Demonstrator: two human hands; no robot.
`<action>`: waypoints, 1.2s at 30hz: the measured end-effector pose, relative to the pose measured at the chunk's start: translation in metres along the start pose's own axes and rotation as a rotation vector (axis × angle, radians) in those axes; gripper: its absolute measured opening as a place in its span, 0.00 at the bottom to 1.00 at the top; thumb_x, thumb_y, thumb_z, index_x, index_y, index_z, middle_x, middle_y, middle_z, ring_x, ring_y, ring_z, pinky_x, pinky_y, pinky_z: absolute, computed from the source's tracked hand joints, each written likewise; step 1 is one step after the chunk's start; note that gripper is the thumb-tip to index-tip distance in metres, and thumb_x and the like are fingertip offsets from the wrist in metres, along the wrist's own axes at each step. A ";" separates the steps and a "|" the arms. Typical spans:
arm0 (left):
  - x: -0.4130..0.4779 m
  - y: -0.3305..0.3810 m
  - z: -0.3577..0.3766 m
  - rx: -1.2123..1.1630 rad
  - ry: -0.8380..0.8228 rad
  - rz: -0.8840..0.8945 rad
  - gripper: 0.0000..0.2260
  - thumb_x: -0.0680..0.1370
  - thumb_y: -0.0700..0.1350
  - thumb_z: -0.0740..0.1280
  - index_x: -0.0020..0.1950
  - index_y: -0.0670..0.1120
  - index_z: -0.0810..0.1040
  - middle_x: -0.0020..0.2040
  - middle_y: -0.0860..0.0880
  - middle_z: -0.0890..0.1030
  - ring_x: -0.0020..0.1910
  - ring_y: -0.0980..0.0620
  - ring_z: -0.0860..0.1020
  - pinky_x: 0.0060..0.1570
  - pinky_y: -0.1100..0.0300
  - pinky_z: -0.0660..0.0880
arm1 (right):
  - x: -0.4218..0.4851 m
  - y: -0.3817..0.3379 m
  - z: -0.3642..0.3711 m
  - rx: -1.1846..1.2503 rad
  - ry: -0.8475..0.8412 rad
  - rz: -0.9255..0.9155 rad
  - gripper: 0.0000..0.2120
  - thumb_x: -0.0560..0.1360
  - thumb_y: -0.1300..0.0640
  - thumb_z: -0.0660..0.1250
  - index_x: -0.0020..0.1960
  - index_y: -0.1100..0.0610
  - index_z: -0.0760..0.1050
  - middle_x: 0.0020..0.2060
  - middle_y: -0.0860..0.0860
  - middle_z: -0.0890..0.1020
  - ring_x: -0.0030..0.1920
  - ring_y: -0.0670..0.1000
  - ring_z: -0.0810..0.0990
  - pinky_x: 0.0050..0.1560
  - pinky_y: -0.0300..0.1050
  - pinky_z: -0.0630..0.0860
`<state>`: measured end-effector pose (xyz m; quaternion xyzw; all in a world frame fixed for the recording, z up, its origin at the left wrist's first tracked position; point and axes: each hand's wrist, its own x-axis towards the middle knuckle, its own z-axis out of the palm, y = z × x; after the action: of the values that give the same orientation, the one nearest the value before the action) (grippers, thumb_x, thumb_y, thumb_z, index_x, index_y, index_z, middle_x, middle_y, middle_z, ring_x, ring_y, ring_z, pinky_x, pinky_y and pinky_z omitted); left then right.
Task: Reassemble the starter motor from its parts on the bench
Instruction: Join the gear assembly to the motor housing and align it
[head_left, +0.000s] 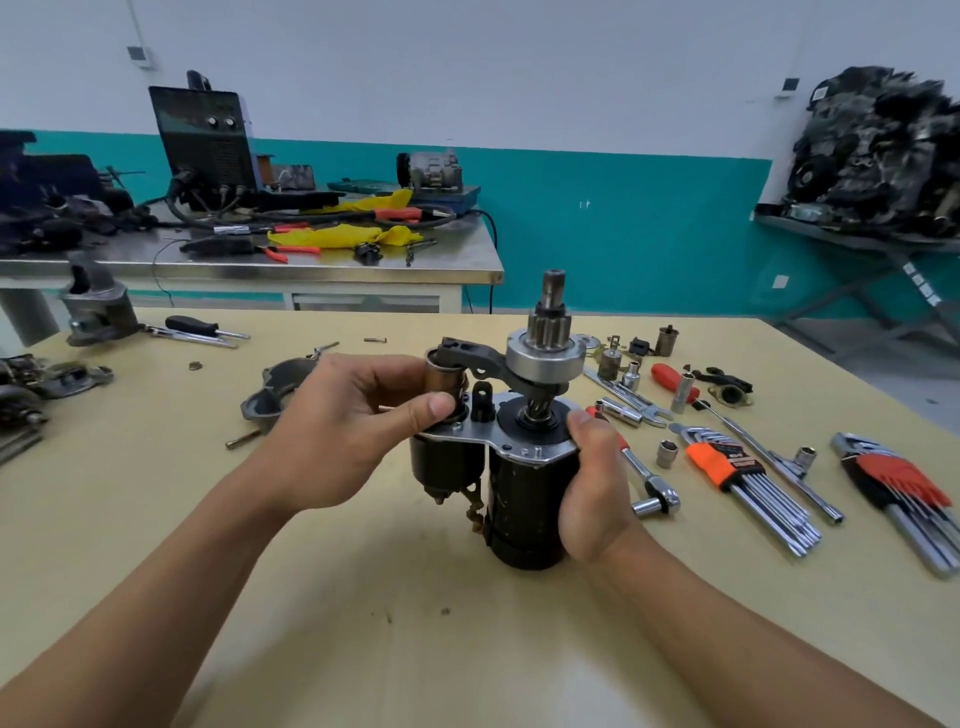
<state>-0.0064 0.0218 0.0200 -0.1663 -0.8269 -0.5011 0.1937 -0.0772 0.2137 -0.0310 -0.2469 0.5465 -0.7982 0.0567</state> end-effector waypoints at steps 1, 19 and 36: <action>0.000 -0.001 0.003 -0.020 0.028 0.012 0.07 0.76 0.53 0.71 0.53 0.61 0.85 0.48 0.58 0.87 0.50 0.58 0.84 0.49 0.67 0.77 | -0.001 -0.001 0.001 -0.007 0.005 0.002 0.31 0.68 0.40 0.60 0.42 0.72 0.67 0.44 0.80 0.68 0.45 0.59 0.71 0.47 0.56 0.66; 0.000 0.000 0.036 -0.068 0.308 0.006 0.09 0.79 0.50 0.66 0.56 0.53 0.84 0.49 0.55 0.87 0.50 0.55 0.84 0.47 0.65 0.79 | -0.002 0.002 0.006 -0.187 0.112 -0.057 0.25 0.69 0.41 0.55 0.31 0.64 0.62 0.32 0.73 0.66 0.35 0.63 0.64 0.39 0.57 0.62; 0.003 0.002 0.018 -0.340 -0.090 -0.052 0.14 0.81 0.51 0.65 0.61 0.48 0.84 0.56 0.41 0.84 0.57 0.42 0.82 0.54 0.54 0.77 | 0.009 -0.003 -0.026 0.296 -0.300 0.213 0.35 0.64 0.38 0.72 0.59 0.64 0.80 0.59 0.71 0.76 0.58 0.69 0.72 0.61 0.70 0.66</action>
<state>-0.0112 0.0388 0.0152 -0.1973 -0.7421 -0.6307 0.1125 -0.0967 0.2335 -0.0327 -0.2928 0.4318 -0.8135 0.2569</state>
